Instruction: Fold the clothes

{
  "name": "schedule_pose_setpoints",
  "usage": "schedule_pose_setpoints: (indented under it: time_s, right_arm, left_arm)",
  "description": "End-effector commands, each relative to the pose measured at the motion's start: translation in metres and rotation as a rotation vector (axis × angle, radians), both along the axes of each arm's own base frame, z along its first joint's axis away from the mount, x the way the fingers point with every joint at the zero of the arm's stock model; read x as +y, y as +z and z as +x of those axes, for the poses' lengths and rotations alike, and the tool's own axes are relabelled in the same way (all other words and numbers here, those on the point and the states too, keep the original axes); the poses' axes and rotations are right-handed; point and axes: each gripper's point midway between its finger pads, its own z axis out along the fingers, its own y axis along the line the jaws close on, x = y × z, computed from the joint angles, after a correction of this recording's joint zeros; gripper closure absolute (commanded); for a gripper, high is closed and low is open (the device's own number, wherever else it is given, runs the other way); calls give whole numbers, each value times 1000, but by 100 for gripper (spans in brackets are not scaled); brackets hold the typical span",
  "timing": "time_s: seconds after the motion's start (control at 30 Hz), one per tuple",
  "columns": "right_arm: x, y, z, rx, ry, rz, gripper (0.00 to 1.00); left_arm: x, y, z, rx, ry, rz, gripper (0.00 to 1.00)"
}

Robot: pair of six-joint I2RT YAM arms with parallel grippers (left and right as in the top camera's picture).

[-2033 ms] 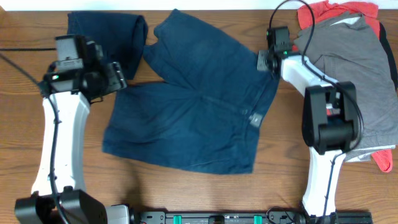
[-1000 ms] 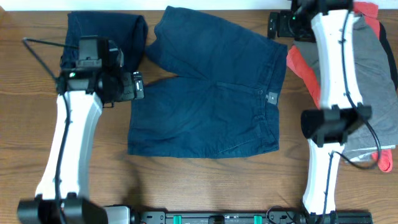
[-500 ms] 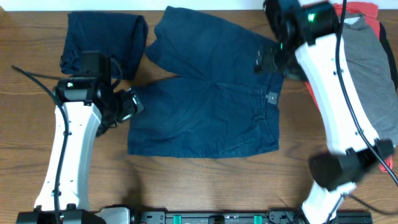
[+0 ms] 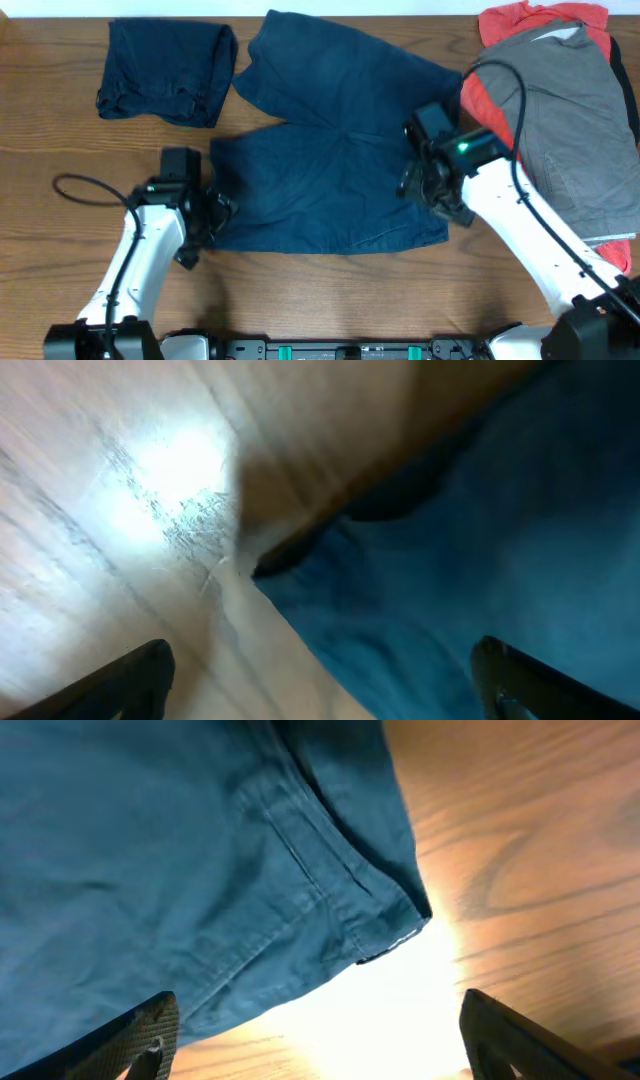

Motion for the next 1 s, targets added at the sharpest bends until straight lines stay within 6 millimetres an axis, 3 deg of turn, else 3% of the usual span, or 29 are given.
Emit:
schedule_pose_setpoints:
  time_s: [0.0, 0.27, 0.37, 0.6, 0.77, 0.97]
  right_arm:
    - [7, -14, -12, 33, -18, 44, 14]
    - [9, -38, -26, 74, -14, 73, 20]
    - [9, -46, -32, 95, -15, 81, 20]
    - [4, -60, -51, 154, -43, 72, 20]
    - [0, -83, -53, 124, -106, 74, 23]
    - [-17, -106, -49, 45, -201, 25, 25]
  left_arm:
    - [3, -13, -8, 6, 89, 9, 8]
    - [10, -42, -20, -15, 174, 40, 21]
    - [11, -48, -17, -46, 177, 45, 32]
    - [10, -65, -21, -53, 187, 42, 66]
    - [10, -73, -27, -19, 218, 41, 93]
    - [10, -74, -27, -14, 217, 41, 94]
